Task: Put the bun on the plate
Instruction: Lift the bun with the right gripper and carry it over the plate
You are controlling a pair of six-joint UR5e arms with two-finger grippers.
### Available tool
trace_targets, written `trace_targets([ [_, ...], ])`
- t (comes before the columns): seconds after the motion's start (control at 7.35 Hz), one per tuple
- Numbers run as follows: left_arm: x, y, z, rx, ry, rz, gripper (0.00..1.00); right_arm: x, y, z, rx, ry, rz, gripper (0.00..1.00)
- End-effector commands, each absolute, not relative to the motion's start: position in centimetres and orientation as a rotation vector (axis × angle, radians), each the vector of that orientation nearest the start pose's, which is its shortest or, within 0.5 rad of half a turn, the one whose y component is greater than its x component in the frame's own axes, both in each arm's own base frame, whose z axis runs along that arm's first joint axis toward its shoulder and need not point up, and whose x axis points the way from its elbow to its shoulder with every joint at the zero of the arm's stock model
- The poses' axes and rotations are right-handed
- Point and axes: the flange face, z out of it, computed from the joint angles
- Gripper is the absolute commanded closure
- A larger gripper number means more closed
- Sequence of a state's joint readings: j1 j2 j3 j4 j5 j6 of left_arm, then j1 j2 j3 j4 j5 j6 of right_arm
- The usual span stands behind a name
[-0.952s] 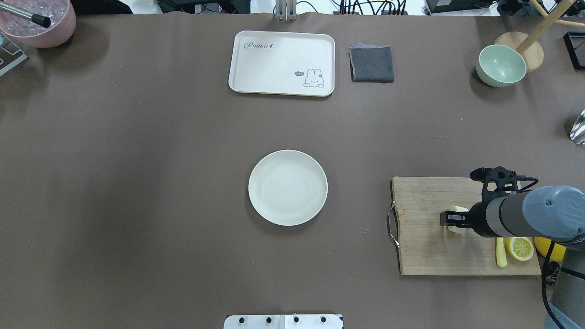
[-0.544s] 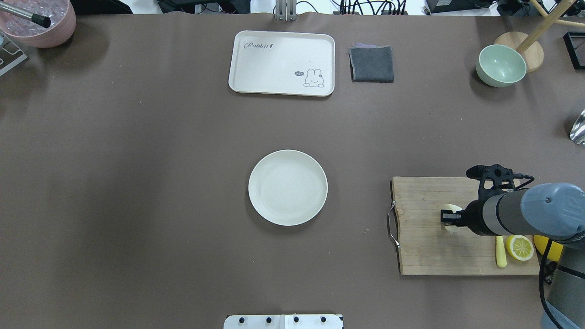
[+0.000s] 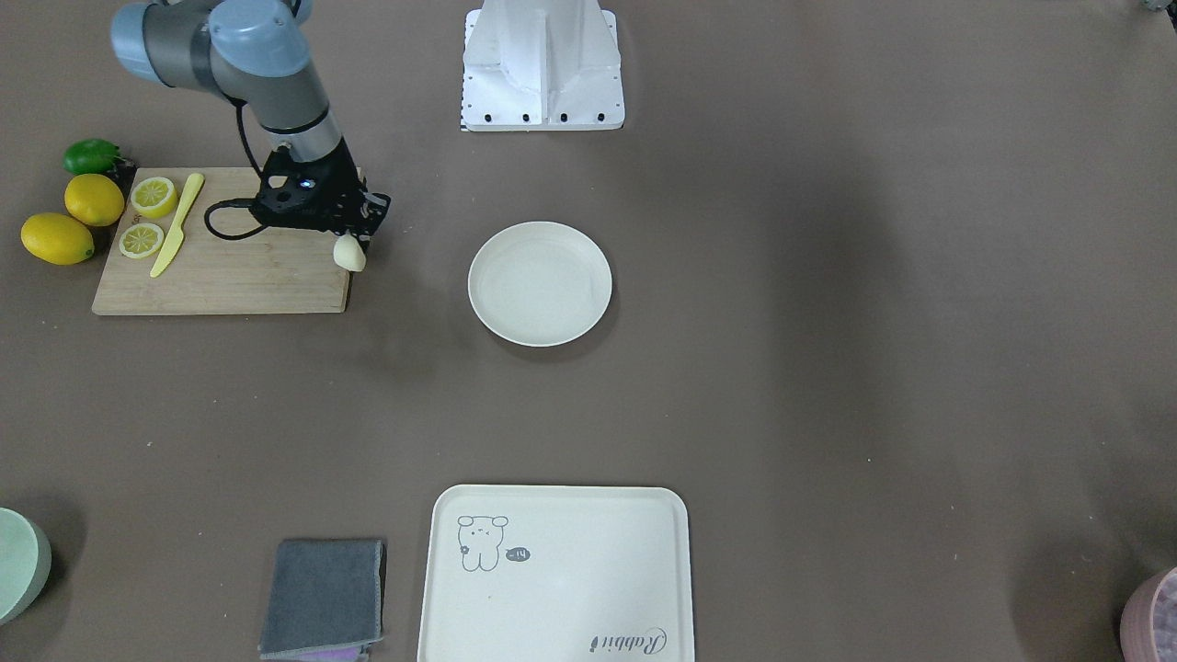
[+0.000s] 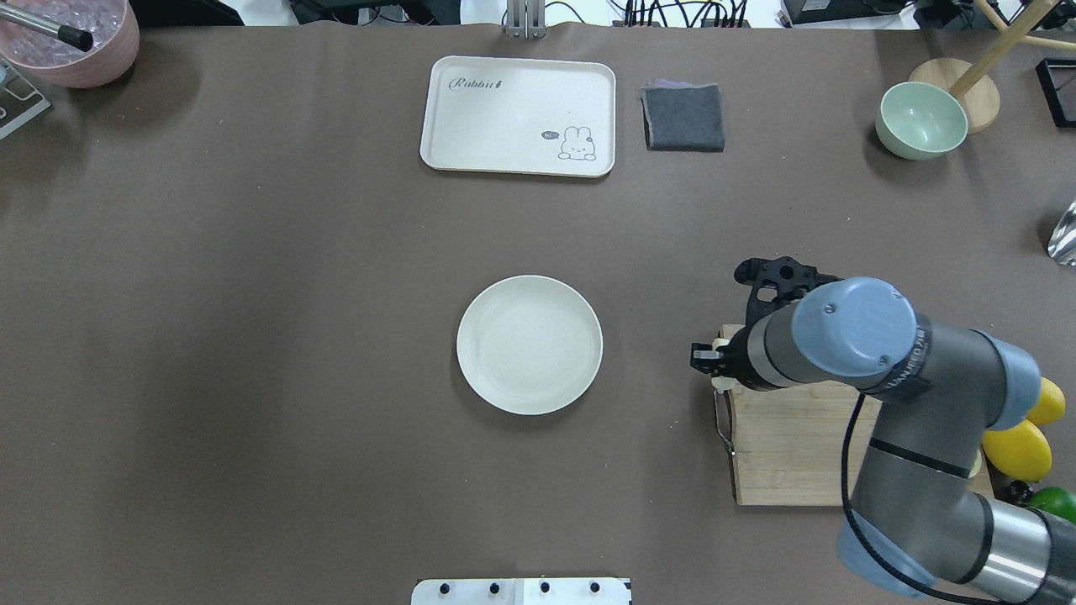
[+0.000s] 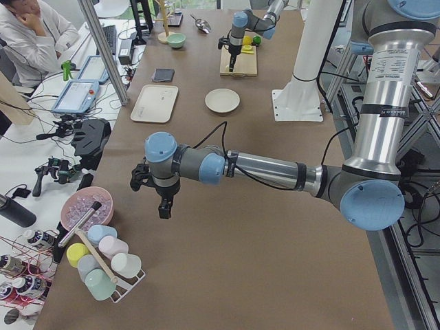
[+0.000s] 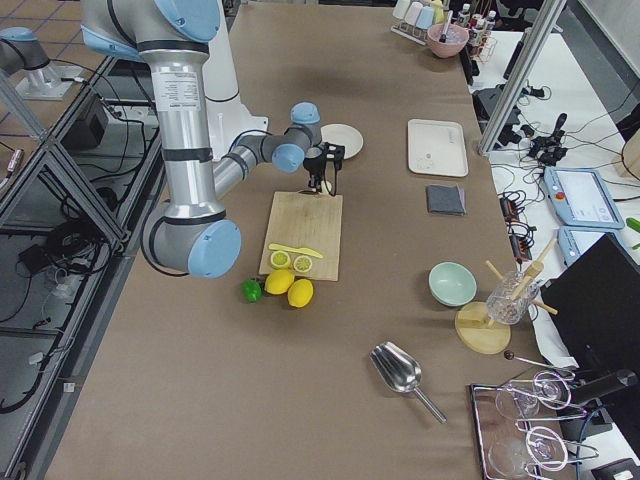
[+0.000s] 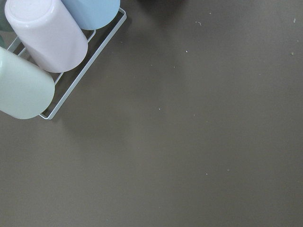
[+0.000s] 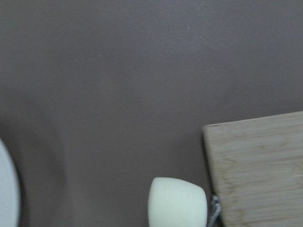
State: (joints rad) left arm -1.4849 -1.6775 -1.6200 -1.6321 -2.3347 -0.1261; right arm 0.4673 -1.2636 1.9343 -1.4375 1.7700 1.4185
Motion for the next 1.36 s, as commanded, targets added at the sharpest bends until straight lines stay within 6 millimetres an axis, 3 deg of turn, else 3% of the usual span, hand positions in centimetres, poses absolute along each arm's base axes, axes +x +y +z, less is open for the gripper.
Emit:
trace_targets([
  [0.0,-1.7,-54.8,57.5,0.121,0.778,0.042,0.01,-53.9,-37.1,24.0,0.094,-0.838,0.223,0.84],
  [0.27,-1.8,-54.5,57.8,0.115,0.778,0.040,0.01,-61.2,-38.4,18.0,0.063,-0.845,0.298,0.79],
  [0.41,-1.8,-54.5,57.9,0.113,0.777,0.039,0.01,-62.7,-37.9,17.4,0.082,-0.837,0.295,0.60],
  [0.68,-1.8,-54.5,57.9,0.113,0.777,0.039,0.01,-63.2,-37.1,18.0,0.101,-0.829,0.290,0.20],
  [0.95,-1.7,-54.5,58.5,0.103,0.777,0.037,0.01,-62.8,-37.1,17.8,0.118,-0.835,0.288,0.01],
  [1.22,-1.7,-54.5,58.5,0.101,0.777,0.036,0.01,-61.2,-37.6,16.5,0.128,-0.862,0.302,0.00],
])
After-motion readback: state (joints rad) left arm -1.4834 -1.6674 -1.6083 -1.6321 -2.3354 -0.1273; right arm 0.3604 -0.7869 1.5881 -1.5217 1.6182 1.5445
